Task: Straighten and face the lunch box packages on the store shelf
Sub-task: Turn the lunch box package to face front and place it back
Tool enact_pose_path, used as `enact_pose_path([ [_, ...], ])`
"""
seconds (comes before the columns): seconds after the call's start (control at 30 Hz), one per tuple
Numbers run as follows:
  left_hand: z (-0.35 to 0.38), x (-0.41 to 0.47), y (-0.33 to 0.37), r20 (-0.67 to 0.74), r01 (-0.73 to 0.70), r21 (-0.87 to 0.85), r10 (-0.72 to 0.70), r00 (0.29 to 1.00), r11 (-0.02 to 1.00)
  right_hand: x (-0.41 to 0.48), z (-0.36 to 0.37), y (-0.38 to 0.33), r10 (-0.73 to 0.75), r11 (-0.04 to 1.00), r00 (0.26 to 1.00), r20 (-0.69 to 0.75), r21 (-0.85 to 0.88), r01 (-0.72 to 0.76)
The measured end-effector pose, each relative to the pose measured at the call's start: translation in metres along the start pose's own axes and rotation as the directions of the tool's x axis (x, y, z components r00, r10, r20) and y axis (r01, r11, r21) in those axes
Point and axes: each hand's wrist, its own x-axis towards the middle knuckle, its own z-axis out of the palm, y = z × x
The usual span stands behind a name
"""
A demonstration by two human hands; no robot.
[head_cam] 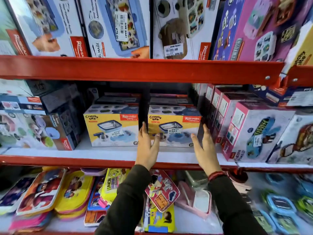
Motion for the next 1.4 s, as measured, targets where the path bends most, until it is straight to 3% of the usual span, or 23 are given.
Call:
enact_pose_path([
  [0.13, -0.003, 0.009, -0.006, 0.108, 0.035, 0.002, -0.035, 0.994, 0.999, 0.007, -0.008, 0.007, 0.118, 0.993, 0.98, 0.16, 0.005, -0.12],
  [0.2, -0.004, 0.009, -0.013, 0.124, 0.033, -0.007, -0.032, 0.992, 0.999, 0.002, -0.01, 0.007, 0.082, 0.997, 0.979, 0.187, 0.002, -0.084],
  [0.37, -0.021, 0.002, -0.018, 0.149, -0.015, -0.098, 0.029, 0.988, 0.995, -0.01, -0.022, 0.016, 0.015, 1.0, 0.996, 0.082, 0.006, -0.015],
  [0.5, -0.036, -0.002, -0.014, 0.197, -0.104, -0.075, 0.117, 0.973, 0.992, -0.012, -0.028, 0.019, -0.096, 0.995, 0.995, -0.013, -0.004, 0.096],
  [0.63, -0.04, -0.005, -0.004, 0.149, -0.139, -0.047, 0.144, 0.978, 0.989, -0.012, -0.035, 0.016, -0.133, 0.987, 0.99, -0.05, 0.088, 0.137],
  [0.93, -0.042, -0.016, 0.013, 0.085, -0.098, -0.117, 0.108, 0.991, 0.988, -0.019, -0.034, 0.006, -0.063, 0.96, 0.983, -0.172, 0.26, 0.107],
  [1.13, -0.045, -0.014, 0.004, 0.181, -0.226, 0.027, 0.218, 0.959, 0.974, -0.017, -0.037, -0.004, -0.01, 0.965, 0.965, -0.262, 0.251, 0.078],
  [1.4, -0.035, -0.007, 0.008, 0.008, -0.232, 0.025, 0.232, 0.973, 0.972, -0.018, -0.038, -0.01, 0.015, 0.955, 0.971, -0.237, 0.29, 0.056],
])
